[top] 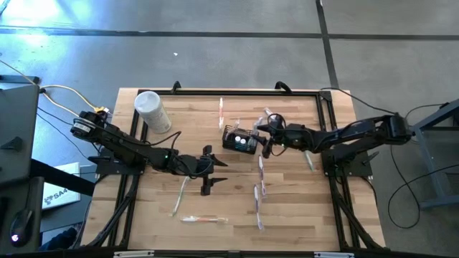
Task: Pick & Place toothbrushing station
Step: Put the bottom blue toothbrush into the mesh organizer, then put the left green toothbrush into the mesh organizer
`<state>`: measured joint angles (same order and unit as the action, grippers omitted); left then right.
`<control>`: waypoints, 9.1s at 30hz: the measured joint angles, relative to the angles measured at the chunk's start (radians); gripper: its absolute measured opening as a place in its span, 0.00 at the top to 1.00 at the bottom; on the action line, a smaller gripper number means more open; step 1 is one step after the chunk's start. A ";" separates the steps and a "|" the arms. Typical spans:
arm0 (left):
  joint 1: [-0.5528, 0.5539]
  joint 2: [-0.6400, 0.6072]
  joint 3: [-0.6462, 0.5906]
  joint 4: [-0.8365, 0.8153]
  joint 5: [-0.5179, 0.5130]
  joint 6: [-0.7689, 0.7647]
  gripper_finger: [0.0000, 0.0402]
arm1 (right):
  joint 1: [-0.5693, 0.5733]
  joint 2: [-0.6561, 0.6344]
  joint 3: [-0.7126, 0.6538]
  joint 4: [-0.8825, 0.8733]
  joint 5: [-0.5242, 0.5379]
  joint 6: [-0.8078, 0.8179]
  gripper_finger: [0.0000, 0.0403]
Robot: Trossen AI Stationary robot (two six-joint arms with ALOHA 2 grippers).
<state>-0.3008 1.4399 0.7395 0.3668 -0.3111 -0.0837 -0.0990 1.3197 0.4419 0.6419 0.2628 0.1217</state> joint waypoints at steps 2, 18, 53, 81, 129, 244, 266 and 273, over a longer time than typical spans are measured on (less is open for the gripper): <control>0.000 -0.003 0.000 -0.002 0.000 0.000 0.41 | 0.013 -0.021 0.000 -0.003 0.015 -0.019 0.55; -0.001 -0.108 0.077 -0.304 0.036 -0.133 0.43 | 0.254 -0.294 0.000 -0.126 0.266 -0.180 0.55; -0.165 0.113 0.453 -1.323 0.175 -1.297 0.54 | 0.525 -0.331 0.000 -0.211 0.279 -0.105 0.55; 0.006 0.192 0.364 -1.428 0.459 -1.187 0.54 | 0.558 -0.313 0.000 -0.249 0.204 -0.045 0.55; 0.026 0.190 0.083 -1.116 0.528 -1.047 0.97 | 0.577 -0.313 0.000 -0.250 0.206 -0.040 0.55; 0.608 0.018 -0.177 0.482 0.351 0.015 1.00 | 0.577 -0.313 0.000 -0.286 0.202 -0.096 0.55; 0.556 0.171 -0.134 0.476 0.326 0.151 1.00 | 0.577 -0.313 0.000 -0.271 0.202 -0.096 0.55; 0.557 0.214 -0.065 0.467 0.316 0.087 1.00 | 0.577 -0.313 0.000 -0.285 0.202 -0.093 0.55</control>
<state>0.2558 1.6543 0.6749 0.8337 0.0044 0.0032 0.4778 1.0065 0.4423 0.3567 0.4644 0.0284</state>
